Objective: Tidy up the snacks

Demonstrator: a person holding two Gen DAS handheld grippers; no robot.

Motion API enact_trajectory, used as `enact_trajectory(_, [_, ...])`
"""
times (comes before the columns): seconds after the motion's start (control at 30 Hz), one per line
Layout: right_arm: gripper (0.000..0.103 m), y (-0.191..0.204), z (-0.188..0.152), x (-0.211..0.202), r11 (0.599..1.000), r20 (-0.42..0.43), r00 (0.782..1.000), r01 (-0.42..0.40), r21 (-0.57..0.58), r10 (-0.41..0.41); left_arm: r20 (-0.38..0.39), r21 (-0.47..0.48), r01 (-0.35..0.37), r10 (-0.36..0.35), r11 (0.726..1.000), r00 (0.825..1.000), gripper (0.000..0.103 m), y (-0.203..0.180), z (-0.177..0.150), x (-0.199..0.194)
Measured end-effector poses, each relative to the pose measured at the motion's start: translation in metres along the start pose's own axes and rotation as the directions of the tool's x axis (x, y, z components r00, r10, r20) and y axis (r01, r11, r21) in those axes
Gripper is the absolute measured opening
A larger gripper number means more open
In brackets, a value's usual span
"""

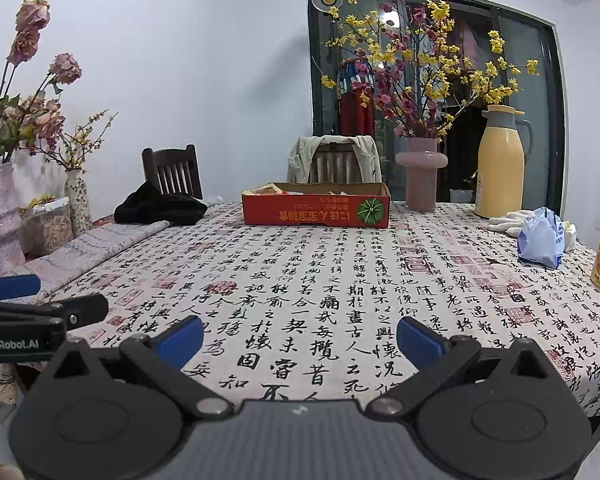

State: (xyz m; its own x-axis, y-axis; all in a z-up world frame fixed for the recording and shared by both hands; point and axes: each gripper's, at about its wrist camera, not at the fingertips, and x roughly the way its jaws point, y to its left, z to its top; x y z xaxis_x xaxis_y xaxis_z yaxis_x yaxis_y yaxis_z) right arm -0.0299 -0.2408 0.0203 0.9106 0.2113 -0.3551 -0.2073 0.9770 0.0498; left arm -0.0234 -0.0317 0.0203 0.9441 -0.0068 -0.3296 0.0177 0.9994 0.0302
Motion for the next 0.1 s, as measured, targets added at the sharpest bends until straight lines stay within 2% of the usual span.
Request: enact_trajectory(0.1, [0.103, -0.0008, 0.0003, -0.0002, 1.000, -0.002, 1.000, 0.000, 0.002, 0.000, 0.028, 0.005, 0.002, -0.002, 1.000, 1.000, 0.103, -0.0017, 0.0007, -0.0041])
